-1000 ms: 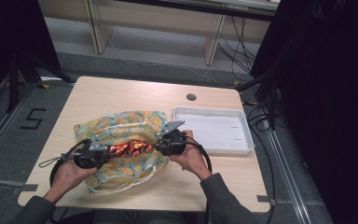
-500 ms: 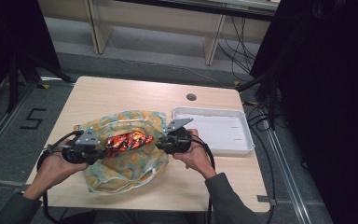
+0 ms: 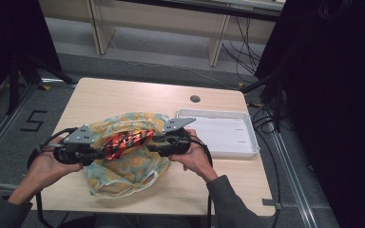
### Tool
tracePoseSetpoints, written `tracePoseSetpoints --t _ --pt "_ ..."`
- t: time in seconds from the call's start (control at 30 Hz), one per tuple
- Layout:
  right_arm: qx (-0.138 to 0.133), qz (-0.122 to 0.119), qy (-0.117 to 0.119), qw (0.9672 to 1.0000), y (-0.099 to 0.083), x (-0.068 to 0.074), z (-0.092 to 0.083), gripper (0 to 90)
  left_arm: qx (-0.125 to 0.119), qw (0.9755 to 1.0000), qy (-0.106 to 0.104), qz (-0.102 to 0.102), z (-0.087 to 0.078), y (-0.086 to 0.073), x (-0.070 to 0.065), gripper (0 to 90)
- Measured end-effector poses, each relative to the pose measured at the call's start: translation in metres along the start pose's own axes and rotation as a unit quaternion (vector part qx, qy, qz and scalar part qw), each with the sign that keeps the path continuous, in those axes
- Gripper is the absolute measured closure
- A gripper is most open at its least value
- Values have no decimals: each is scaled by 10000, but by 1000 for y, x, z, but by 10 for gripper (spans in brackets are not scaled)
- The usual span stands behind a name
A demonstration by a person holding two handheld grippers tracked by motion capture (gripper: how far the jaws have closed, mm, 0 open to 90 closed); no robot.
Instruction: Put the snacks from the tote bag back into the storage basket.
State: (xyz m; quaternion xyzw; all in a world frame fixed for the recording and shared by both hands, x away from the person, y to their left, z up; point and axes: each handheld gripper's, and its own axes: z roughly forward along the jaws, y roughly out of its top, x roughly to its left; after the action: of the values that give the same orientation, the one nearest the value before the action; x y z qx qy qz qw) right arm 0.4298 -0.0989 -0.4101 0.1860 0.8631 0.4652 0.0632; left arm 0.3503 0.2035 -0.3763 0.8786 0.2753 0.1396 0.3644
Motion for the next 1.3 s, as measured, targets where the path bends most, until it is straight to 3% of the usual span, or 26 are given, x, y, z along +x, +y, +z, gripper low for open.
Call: tracePoseSetpoints --t 0.1,0.3,0.33,0.47,0.53,0.57,0.63,0.7,0.73,0.77,0.9,0.93,1.03,1.07,1.13,1.2,1.23,1.3 --pt "10 -6 24 10000 2 0 2 584 0 10000 -14 2 -1 1 0 878" --pt "-210 -112 60 9997 6 2 5 594 -76 9997 -110 -198 -2 -1 2 877" --pt "-273 -154 55 9995 7 4 4 592 -88 9998 -116 -134 -3 -1 4 877" --pt "-481 -204 120 9986 15 10 -5 613 -266 9989 -182 -348 -10 -2 10 861" --pt "-460 -216 115 9986 16 12 -8 616 -443 9969 -252 -595 -9 -3 10 860" --pt "-433 -235 109 9987 17 12 -9 615 -329 9980 -268 -466 -11 -3 13 859" --pt "-493 -208 77 9985 17 12 -6 612 -444 9965 -245 -664 -8 -4 11 855" --pt "-446 -182 115 9988 15 10 -4 610 -343 9977 -267 -525 -9 -4 14 854" --pt "-458 -192 136 9987 15 9 -2 611 -357 9975 -251 -550 -9 -4 14 852" --pt "-435 -139 122 9989 15 9 -2 611 -451 9962 -228 -711 -7 -4 13 850" --pt "-600 -148 97 9980 15 7 1 620 -369 9973 -249 -576 -10 -4 16 837" --pt "-556 -160 107 9983 16 7 0 629 -440 9958 -221 -776 -9 -4 14 830" --pt "-611 -192 146 9978 17 8 1 648 -368 9971 -253 -622 -12 -5 17 820" --pt "-606 -192 142 9979 17 8 1 660 -478 9950 -234 -840 -10 -5 15 817" --pt "-628 -177 169 9977 18 10 1 705 -388 9970 -207 -642 -13 -5 18 810" --pt "-686 -122 120 9975 18 10 1 783 -390 9964 -196 -723 -13 -5 18 801" --pt "-669 -133 77 9976 18 10 0 830 -501 9949 -182 -855 -11 -5 16 794" --pt "-679 -95 30 9976 18 12 2 882 -516 9952 -207 -806 -12 -5 17 780"
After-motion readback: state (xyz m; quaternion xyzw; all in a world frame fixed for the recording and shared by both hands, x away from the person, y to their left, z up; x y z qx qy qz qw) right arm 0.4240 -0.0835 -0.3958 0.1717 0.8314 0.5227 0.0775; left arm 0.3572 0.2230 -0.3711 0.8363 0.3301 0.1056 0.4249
